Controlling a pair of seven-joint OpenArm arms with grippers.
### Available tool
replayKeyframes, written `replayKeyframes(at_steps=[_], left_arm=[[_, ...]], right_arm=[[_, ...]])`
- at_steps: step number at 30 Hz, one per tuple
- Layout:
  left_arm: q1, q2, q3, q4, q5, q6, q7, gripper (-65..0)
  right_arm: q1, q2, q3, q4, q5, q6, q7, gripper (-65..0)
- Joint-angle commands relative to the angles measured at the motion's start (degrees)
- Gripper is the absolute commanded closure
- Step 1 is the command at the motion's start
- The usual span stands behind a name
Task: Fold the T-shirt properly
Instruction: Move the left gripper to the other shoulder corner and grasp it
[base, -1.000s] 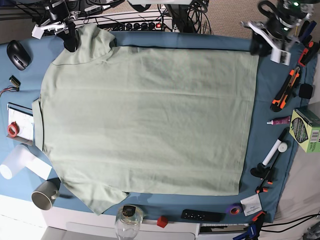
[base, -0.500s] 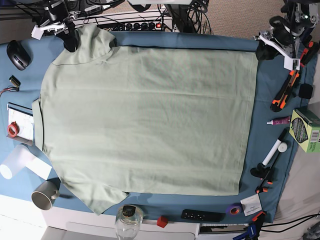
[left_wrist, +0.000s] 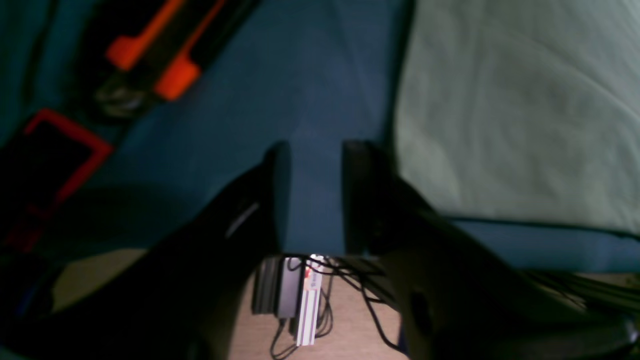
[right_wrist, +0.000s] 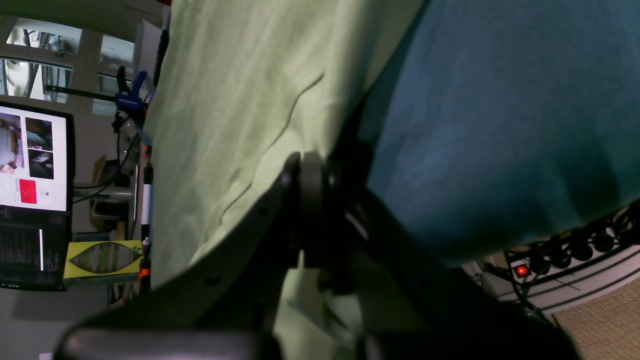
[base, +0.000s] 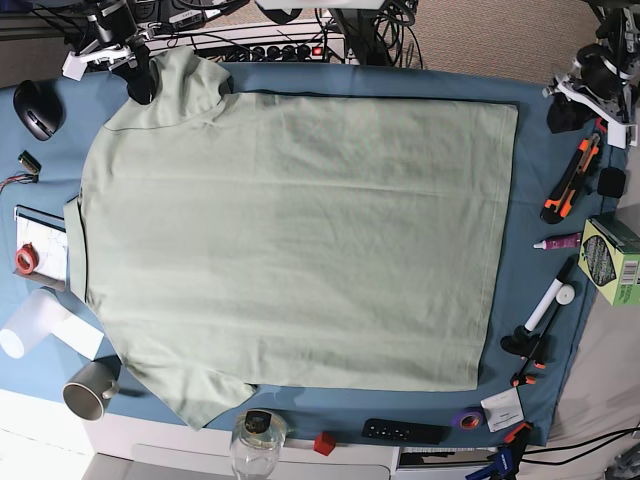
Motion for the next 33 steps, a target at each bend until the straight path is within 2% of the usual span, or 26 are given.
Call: replayKeyframes(at_steps=[1, 8, 12, 16, 22, 26, 28, 33], left_arm=[[0.4, -0.2, -0.4, 0.7, -1.6, -0.7, -0.5, -18.6], [0.4, 2.2, 0.7, 0.7, -1.7, -0.7, -0.3, -18.6], [0.3, 2.6, 5.3, 0.7, 0.0, -0.6, -1.0, -18.6], [0.2, 4.5, 9.4, 0.7, 1.6, -0.6, -1.5, -18.6], [0.2, 6.1, 10.0, 0.7, 1.9, -0.6, -1.9, -18.6], [0.2, 6.1, 9.9, 0.7, 6.4, 0.8, -3.2, -18.6], [0.2, 6.0, 9.9, 0.7, 9.5, 2.2, -4.0, -21.1], [0.2, 5.8, 9.8, 0.7, 14.7, 1.7, -9.4, -31.3]], right_arm=[[-0.9, 0.2, 0.0, -0.2, -5.0, -2.6, -2.3, 0.0], [-0.9, 0.2, 0.0, -0.2, -5.0, -2.6, -2.3, 0.0], [-0.9, 0.2, 0.0, -0.2, -5.0, -2.6, -2.3, 0.0], [-0.9, 0.2, 0.0, -0.2, -5.0, -2.6, -2.3, 0.0], [-1.0, 0.2, 0.0, -0.2, -5.0, -2.6, -2.3, 0.0], [-1.0, 0.2, 0.0, -0.2, -5.0, -2.6, -2.3, 0.0], [-1.0, 0.2, 0.0, -0.2, -5.0, -2.6, -2.3, 0.0], [-1.0, 0.2, 0.0, -0.2, -5.0, -2.6, -2.3, 0.0]])
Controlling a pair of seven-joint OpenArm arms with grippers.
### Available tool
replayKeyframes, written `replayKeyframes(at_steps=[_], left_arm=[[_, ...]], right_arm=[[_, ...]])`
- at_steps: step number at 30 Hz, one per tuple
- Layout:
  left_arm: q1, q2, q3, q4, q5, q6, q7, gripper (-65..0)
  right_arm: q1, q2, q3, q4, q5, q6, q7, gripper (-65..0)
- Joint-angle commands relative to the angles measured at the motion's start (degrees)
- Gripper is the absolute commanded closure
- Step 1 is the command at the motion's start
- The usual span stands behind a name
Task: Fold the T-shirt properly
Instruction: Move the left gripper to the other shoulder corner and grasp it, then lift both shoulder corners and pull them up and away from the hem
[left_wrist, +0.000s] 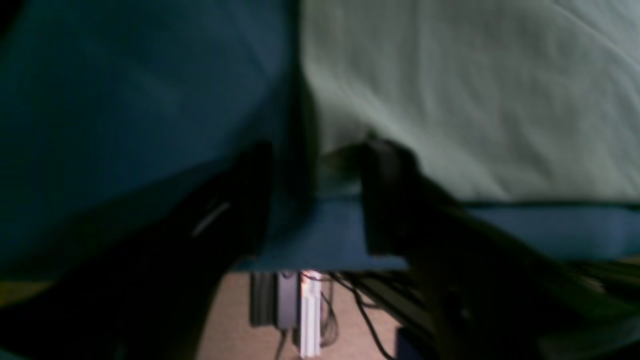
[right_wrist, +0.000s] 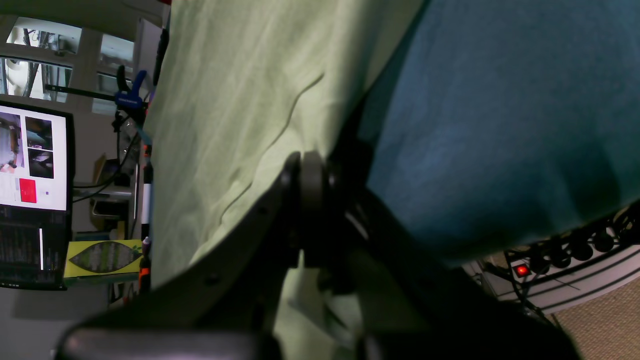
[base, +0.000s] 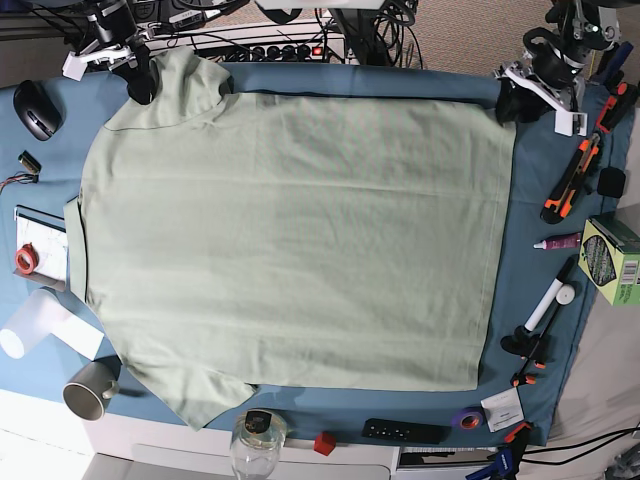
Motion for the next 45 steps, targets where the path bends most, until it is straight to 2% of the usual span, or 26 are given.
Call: replayKeyframes(at_steps=[1, 5, 8, 12, 16, 18, 22, 26, 30, 36, 38, 43, 45], left_arm=[[0.5, -0.6, -0.3, 0.5, 1.2, 0.2, -0.9, -31.8], [0.5, -0.6, -0.3, 0.5, 5.8, 0.2, -2.6, -31.8], [0.5, -0.6, -0.3, 0.5, 6.3, 0.2, -1.9, -31.8], [0.5, -0.5, -0.3, 0.5, -1.3, -0.5, 3.2, -31.8], [-0.2, -0.4, -0.3, -2.0, -5.9, -3.1, 4.4, -31.8], [-1.2, -0.4, -0.3, -4.8, -7.3, -3.2, 4.9, -31.8], [-3.9, -0.5, -0.3, -11.7, -9.2, -5.7, 5.5, -31.8], [-5.2, -0.4, -0.3, -15.4, -11.3, -6.1, 6.9, -31.7], [-5.0, -0.4, -0.3, -15.4, -12.3, -9.1, 9.0, -31.7], [-3.6, -0.5, -0.3, -15.3, -14.5, -9.2, 10.5, -30.6], [-3.1, -0.5, -0.3, -15.3, -15.5, -10.6, 10.7, -30.6], [-3.1, -0.5, -0.3, -15.3, -16.0, -10.6, 11.1, -30.4], [-3.1, -0.5, -0.3, -15.3, -16.4, -10.6, 11.1, -27.5]], right_arm=[[-0.9, 0.2, 0.0, -0.2, -5.0, -2.6, -2.3, 0.0], [-0.9, 0.2, 0.0, -0.2, -5.0, -2.6, -2.3, 0.0], [-0.9, 0.2, 0.0, -0.2, -5.0, -2.6, -2.3, 0.0], [-0.9, 0.2, 0.0, -0.2, -5.0, -2.6, -2.4, 0.0], [-0.9, 0.2, 0.0, -0.2, -5.0, -2.6, -2.6, 0.0], [-0.9, 0.2, 0.0, -0.2, -5.0, -2.6, -2.6, 0.0], [-0.9, 0.2, 0.0, -0.2, -5.0, -2.5, -2.7, 0.0], [-0.9, 0.2, 0.0, -0.2, -5.0, -2.2, -2.8, 0.0], [-1.1, 0.4, 0.0, -0.2, -3.3, -0.6, -3.5, 0.0], [-3.3, 0.7, 0.0, -0.2, 2.3, 5.9, -3.6, 0.0], [-3.7, 0.7, 0.0, -0.2, 3.5, 5.9, -3.6, 0.0], [-3.7, 0.7, 0.0, -0.2, 4.1, 5.9, -3.7, 0.0], [-3.7, 0.7, 0.0, -0.2, 4.0, 5.9, -3.7, 0.0]])
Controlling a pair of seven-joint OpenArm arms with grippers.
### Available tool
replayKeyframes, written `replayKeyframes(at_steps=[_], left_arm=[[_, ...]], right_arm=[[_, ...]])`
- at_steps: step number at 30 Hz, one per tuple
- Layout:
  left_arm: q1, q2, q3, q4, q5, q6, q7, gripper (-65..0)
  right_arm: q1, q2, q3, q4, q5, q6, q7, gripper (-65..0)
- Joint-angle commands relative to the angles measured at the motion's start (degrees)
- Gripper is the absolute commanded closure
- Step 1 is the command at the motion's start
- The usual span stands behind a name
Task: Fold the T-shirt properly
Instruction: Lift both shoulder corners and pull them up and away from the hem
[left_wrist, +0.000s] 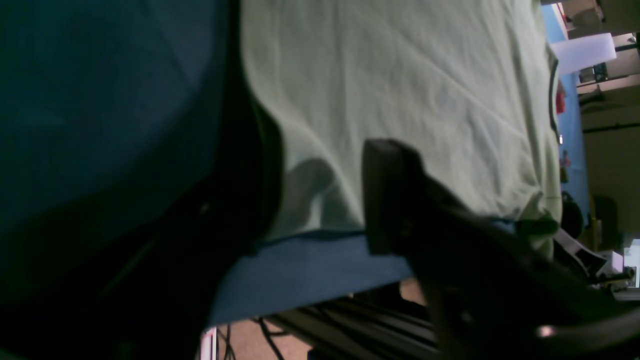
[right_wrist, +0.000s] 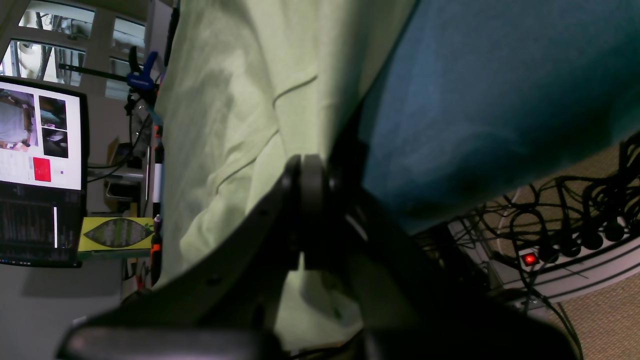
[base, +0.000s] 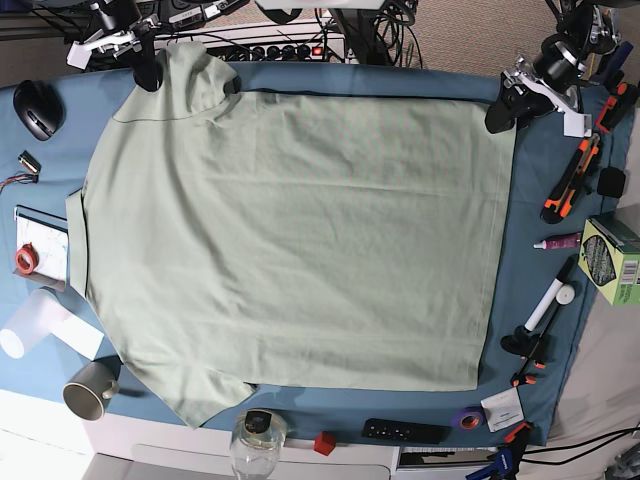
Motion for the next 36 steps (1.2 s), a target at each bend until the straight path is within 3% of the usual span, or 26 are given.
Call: replayKeyframes(at_steps=[1, 7, 16, 27, 36], left_arm=[[1.5, 0.0, 0.5, -1.0, 4.9, 2.7, 6.9, -24.4], [1.5, 0.0, 0.5, -1.0, 5.0, 2.7, 6.1, 0.0], [1.6, 0.0, 0.5, -0.8, 5.0, 2.7, 6.0, 0.0], [6.2, 0.0, 0.4, 5.1, 4.9, 2.7, 6.1, 0.0], [10.8, 0.0, 0.2, 10.3, 4.9, 2.7, 6.2, 0.0]], right_arm=[[-0.8, 0.2, 0.1, 0.2, -1.0, -0.4, -1.1, 0.0], [-0.8, 0.2, 0.1, 0.2, -2.5, -0.4, 0.3, 0.0], [-0.8, 0.5, 0.1, 0.2, -1.1, -0.4, 0.3, 0.0], [-3.7, 5.8, 0.1, 0.2, -1.2, -0.4, -0.7, 0.0], [-7.8, 6.1, 0.2, 0.4, 1.6, -0.4, -1.6, 0.0]])
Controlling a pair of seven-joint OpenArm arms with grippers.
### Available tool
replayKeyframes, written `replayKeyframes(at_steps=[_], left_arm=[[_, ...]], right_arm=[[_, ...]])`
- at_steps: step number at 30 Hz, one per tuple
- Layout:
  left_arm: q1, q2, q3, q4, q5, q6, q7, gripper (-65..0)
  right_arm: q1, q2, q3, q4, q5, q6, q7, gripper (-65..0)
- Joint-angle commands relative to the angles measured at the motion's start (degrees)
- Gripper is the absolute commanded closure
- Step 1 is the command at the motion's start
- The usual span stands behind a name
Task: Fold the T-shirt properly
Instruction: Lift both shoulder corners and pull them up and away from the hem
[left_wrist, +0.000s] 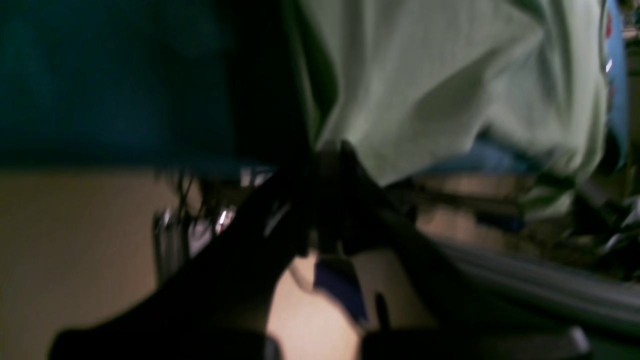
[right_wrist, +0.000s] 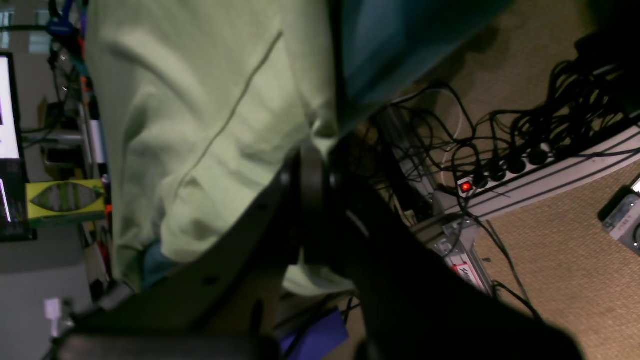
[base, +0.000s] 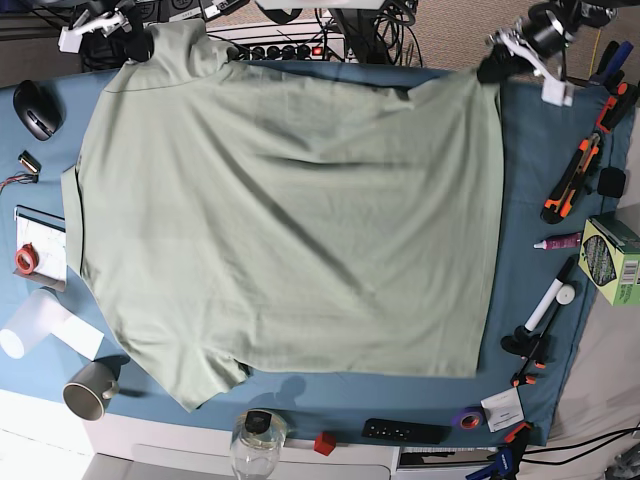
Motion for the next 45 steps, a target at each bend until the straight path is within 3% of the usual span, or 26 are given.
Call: replayKeyframes(at_steps=[1, 14, 22, 34, 45], left_arm=[[1.2, -0.5, -0.3, 1.4, -0.4, -0.3, -0.5, 0.0], [6.3, -0.5, -0.3, 6.7, -0.3, -0.3, 0.0, 0.0], [7.2, -0.5, -0.3, 6.8, -0.2, -0.3, 0.0, 0.0], [9.1, -0.5, -5.5, 10.7, -0.2, -0.3, 0.2, 0.0], [10.7, -0.5, -5.5, 10.7, -0.5, -0.4, 0.4, 0.0]], right_arm=[[-1.1, 0.8, 0.5, 0.7, 1.2, 0.5, -0.1, 0.0], [-5.2, 5.4, 0.5, 0.8, 2.4, 0.5, -0.9, 0.0], [-5.8, 5.4, 3.4, 0.8, 5.4, 0.5, -3.7, 0.0], [-7.2, 8.1, 5.0, 1.2, 5.2, 0.5, -4.1, 0.0], [-9.2, 8.1, 5.0, 1.3, 5.4, 0.5, -4.2, 0.0]])
